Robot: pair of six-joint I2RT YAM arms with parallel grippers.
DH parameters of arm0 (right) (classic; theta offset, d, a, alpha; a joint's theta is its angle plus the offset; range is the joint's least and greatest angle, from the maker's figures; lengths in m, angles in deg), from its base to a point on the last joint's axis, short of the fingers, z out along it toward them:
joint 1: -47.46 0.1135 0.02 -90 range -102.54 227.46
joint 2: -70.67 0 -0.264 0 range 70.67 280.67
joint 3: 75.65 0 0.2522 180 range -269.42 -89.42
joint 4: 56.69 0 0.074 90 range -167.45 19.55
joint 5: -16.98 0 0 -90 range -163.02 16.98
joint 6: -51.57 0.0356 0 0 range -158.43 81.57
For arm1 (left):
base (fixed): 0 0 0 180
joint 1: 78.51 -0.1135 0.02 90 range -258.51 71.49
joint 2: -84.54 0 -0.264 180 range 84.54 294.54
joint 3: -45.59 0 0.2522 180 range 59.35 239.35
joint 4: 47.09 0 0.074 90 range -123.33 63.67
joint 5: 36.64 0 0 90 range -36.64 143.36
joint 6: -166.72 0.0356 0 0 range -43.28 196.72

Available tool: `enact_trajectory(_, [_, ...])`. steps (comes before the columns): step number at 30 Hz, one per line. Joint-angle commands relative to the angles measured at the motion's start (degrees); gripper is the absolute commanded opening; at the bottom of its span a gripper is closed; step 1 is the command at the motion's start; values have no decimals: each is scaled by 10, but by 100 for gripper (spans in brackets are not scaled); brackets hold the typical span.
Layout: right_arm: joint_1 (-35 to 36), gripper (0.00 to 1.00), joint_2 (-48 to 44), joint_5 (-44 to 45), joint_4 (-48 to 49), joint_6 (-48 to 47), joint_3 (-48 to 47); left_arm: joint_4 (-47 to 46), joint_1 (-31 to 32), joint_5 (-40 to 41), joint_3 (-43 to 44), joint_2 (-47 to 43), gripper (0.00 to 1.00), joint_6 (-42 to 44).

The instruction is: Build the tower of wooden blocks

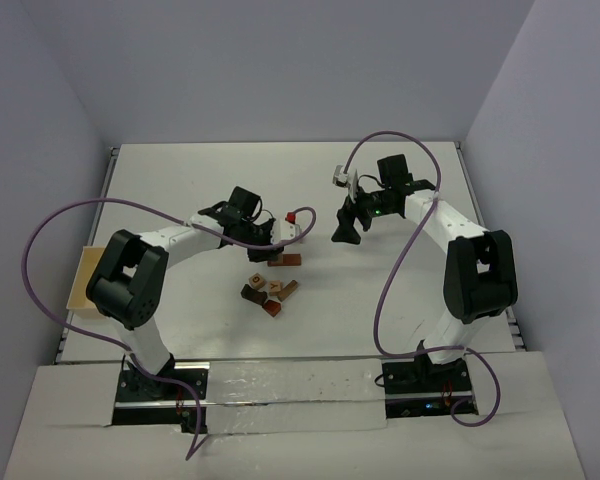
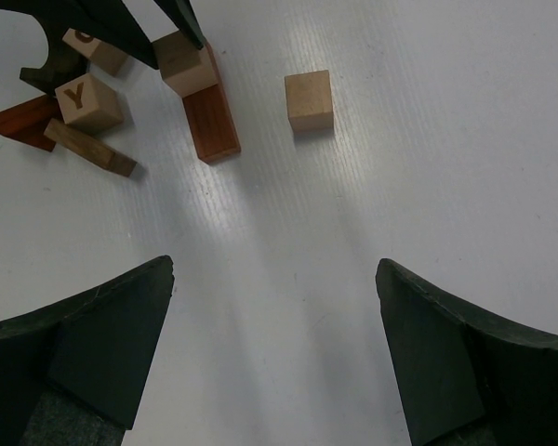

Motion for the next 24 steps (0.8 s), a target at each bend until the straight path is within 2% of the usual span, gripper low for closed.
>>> enact_trajectory(1, [-5, 96, -1, -12, -11, -12, -22, -9, 3, 4, 6, -9, 49, 12])
enact_trajectory(2, [-5, 96, -1, -13, -12, -12, -22, -8, 3, 4, 6, -9, 54, 12])
enact_trajectory(4, [-5, 96, 0, -13, -14, -13, -25, -5, 2, 2, 7, -10, 75, 13])
enact_trajectory(7, [-4, 96, 1, -13, -18, -14, -29, 0, 2, 0, 10, -14, 87, 13])
enact_trajectory(11, [-3, 96, 4, -13, -24, -14, -39, 8, 2, 5, 25, -23, 92, 10])
enact_trajectory(15, [11, 96, 9, -2, -39, -21, -60, 67, -12, -12, 72, -59, 98, -6])
enact_trajectory(20, [38, 96, 40, 13, -69, -31, -111, 126, -77, -54, 134, -120, 99, -74])
enact_trajectory(24, [60, 93, 75, 28, -78, -33, -163, 148, -131, -85, 131, -149, 99, -155])
